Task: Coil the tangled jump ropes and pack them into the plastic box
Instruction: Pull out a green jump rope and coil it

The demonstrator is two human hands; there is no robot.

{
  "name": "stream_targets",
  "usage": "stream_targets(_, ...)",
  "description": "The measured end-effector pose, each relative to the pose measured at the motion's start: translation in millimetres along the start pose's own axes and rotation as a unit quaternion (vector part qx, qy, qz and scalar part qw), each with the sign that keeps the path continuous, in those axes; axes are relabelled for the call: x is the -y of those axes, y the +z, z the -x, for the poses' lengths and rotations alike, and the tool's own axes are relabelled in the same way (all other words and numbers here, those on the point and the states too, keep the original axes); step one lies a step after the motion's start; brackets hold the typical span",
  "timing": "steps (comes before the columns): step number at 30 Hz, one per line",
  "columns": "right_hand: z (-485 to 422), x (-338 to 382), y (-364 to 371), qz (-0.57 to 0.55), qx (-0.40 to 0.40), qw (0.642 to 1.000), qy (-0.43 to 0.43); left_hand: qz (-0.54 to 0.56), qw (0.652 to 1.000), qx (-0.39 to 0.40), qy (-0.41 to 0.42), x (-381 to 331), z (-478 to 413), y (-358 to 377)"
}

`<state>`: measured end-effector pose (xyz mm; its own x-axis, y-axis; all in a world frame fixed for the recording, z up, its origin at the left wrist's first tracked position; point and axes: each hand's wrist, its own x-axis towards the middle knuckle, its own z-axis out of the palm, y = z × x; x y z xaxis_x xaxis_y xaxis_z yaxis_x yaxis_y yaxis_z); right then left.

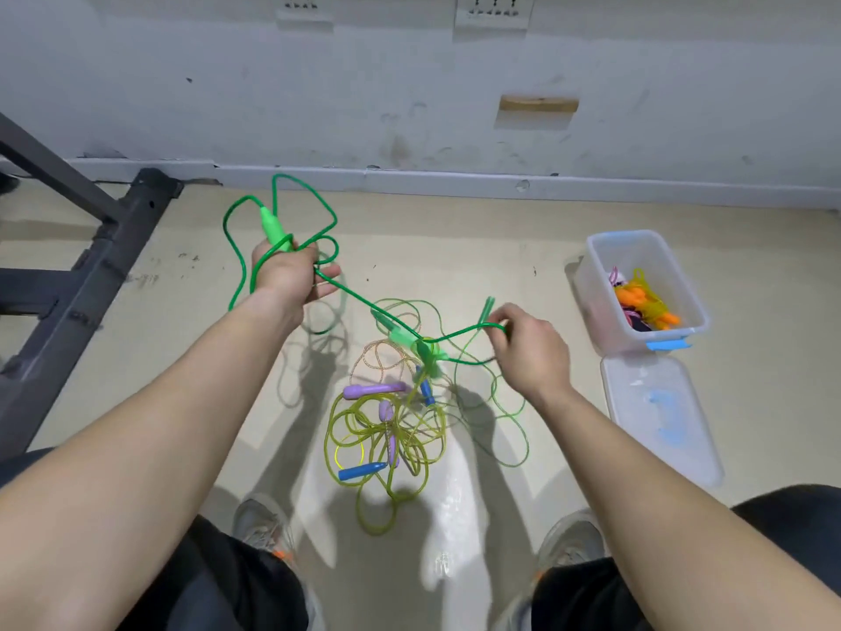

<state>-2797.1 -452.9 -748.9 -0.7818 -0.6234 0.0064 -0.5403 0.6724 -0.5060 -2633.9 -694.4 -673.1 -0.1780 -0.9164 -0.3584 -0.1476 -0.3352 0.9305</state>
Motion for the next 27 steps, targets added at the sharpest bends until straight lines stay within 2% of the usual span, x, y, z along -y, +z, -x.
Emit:
stream_targets(3, -10, -28, -9, -0.077, 0.034, 0.984, 0.155, -0.038, 0.999, 0.005, -0.004, 7, -7, -6)
stream_targets(6, -17, -38, -15, -0.222, 0.044, 0.950, 0.217, -0.059, 0.998, 0.020, 0.004, 12, -6, 1)
stream_targets(8, -16, -36, -18, -0.323, 0.091, 0.913, 0.234, -0.028, 0.998, 0.043, -0.029, 8, -2, 6)
stream_targets(10, -15, -39, -18, -0.291, 0.130, 0.920, 0.227, -0.006, 0.996, 0.063, -0.056, 3, 1, 12)
stream_targets(13, -14, -46, -11, -0.165, 0.201, 0.941, 0.216, 0.001, 0.994, 0.087, -0.064, -4, 9, 20)
stream_targets(15, -7, -42, -7, -0.065, 0.295, 0.934, 0.192, 0.009, 0.989, 0.122, -0.085, -9, 20, 26)
stream_targets(17, 2, -32, -2, -0.019, 0.336, 0.930, 0.147, 0.016, 0.984, 0.144, -0.108, -13, 33, 33)
stream_targets(18, 5, -24, -1, -0.023, 0.344, 0.932, 0.111, 0.018, 0.981, 0.153, -0.115, -14, 37, 37)
stream_targets(20, 11, 1, 2, -0.101, 0.335, 0.936, 0.038, 0.016, 0.977, 0.174, -0.124, -14, 48, 44)
stream_targets(23, 14, 36, 5, -0.279, 0.338, 0.899, -0.010, 0.009, 0.971, 0.203, -0.125, -16, 62, 52)
stream_targets(24, 14, 44, 7, -0.298, 0.335, 0.894, -0.017, 0.012, 0.971, 0.207, -0.122, -17, 64, 53)
stream_targets(27, 12, 50, 17, -0.259, 0.300, 0.917, -0.043, 0.024, 0.974, 0.197, -0.108, -24, 63, 51)
